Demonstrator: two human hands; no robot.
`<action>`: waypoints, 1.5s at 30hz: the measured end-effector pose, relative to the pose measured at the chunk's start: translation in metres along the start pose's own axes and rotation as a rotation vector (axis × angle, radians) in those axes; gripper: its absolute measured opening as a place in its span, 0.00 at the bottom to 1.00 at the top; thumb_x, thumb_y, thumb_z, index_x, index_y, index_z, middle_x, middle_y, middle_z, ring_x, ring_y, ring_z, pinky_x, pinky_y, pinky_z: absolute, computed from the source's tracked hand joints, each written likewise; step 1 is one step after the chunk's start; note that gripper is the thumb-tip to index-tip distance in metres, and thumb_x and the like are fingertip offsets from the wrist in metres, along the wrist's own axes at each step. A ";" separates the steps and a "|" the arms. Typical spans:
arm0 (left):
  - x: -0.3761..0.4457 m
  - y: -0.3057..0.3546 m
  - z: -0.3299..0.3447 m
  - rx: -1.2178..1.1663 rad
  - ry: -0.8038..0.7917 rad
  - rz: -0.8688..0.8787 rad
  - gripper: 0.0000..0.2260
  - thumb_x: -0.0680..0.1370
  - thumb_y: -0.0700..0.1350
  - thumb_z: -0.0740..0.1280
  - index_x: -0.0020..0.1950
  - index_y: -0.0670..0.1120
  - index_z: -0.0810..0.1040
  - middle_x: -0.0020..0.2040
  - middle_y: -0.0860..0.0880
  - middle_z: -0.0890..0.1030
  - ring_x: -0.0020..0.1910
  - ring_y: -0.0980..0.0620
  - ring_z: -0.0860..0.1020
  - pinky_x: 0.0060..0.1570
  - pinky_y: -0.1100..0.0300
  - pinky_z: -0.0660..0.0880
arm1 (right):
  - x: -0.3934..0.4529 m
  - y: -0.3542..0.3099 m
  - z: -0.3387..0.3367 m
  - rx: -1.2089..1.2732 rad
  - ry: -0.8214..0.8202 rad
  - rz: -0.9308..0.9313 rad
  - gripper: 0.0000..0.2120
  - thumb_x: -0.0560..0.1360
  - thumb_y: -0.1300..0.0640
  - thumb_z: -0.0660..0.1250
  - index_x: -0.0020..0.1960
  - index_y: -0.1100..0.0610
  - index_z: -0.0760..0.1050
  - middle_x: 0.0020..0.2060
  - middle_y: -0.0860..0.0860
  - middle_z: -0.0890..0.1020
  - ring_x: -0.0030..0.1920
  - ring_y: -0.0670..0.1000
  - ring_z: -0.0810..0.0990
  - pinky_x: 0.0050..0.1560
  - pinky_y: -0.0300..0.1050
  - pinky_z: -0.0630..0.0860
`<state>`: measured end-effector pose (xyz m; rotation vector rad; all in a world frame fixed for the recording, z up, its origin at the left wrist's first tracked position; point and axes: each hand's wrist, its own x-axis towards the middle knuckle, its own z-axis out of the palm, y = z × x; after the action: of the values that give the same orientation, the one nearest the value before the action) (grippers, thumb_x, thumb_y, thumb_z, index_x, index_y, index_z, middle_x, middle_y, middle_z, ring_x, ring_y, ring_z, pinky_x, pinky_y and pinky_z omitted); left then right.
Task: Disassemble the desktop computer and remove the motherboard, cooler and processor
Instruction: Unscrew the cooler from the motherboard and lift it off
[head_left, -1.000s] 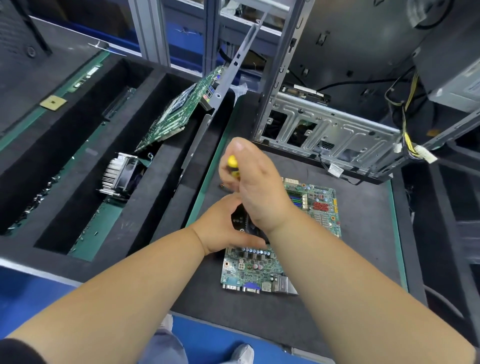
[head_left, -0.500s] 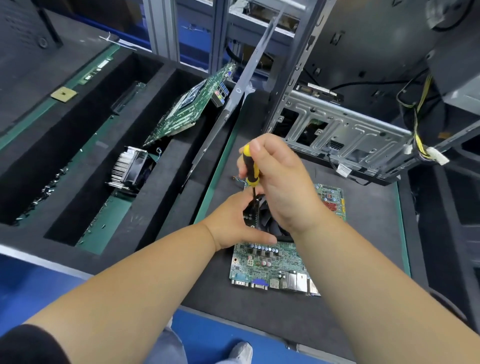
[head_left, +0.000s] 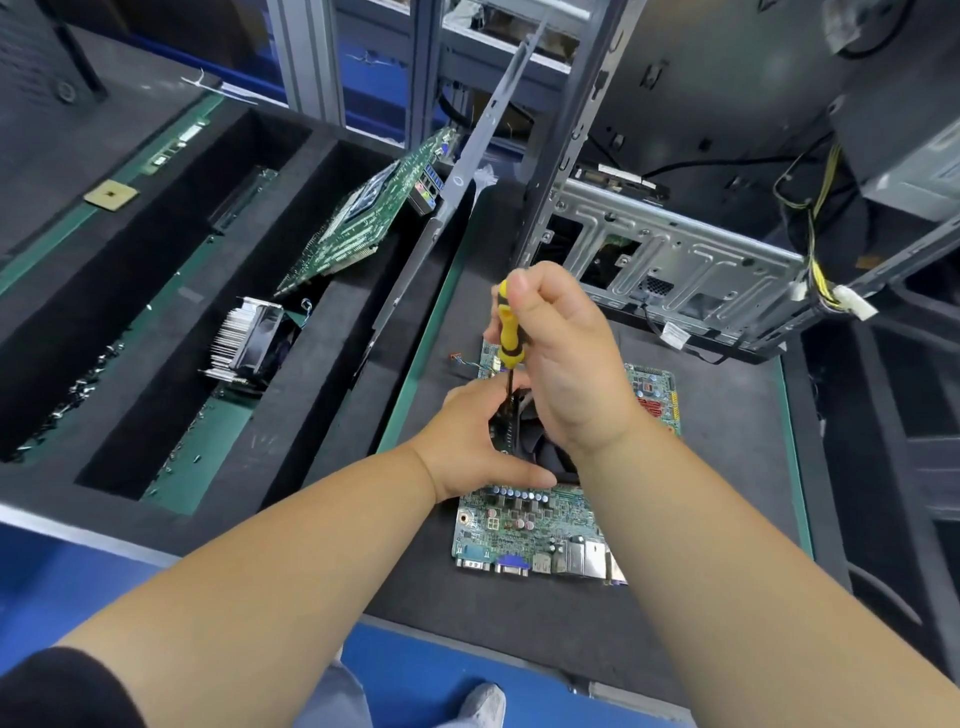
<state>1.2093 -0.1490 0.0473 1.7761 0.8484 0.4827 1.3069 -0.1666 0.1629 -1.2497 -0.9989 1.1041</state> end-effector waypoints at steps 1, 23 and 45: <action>0.001 -0.001 0.000 0.012 0.001 -0.001 0.38 0.55 0.67 0.78 0.61 0.74 0.64 0.61 0.59 0.73 0.66 0.51 0.66 0.67 0.50 0.68 | -0.002 0.002 -0.001 0.012 0.023 -0.002 0.13 0.76 0.50 0.65 0.46 0.61 0.73 0.37 0.54 0.74 0.39 0.52 0.74 0.47 0.48 0.69; 0.005 0.004 0.006 0.118 -0.046 -0.083 0.28 0.56 0.66 0.75 0.53 0.68 0.69 0.50 0.56 0.76 0.56 0.47 0.73 0.59 0.47 0.73 | -0.010 0.007 0.007 -0.117 0.004 -0.143 0.19 0.81 0.54 0.53 0.36 0.62 0.68 0.30 0.50 0.69 0.32 0.45 0.67 0.34 0.34 0.66; 0.003 0.021 -0.006 0.247 -0.019 0.019 0.32 0.55 0.72 0.74 0.54 0.77 0.62 0.52 0.67 0.74 0.59 0.57 0.69 0.61 0.60 0.63 | -0.006 0.005 -0.015 0.220 0.149 -0.032 0.19 0.78 0.46 0.58 0.31 0.53 0.72 0.25 0.49 0.70 0.29 0.50 0.67 0.35 0.43 0.64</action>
<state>1.2138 -0.1472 0.0686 2.0129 0.9092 0.3851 1.3204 -0.1755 0.1569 -1.1160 -0.7610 1.0491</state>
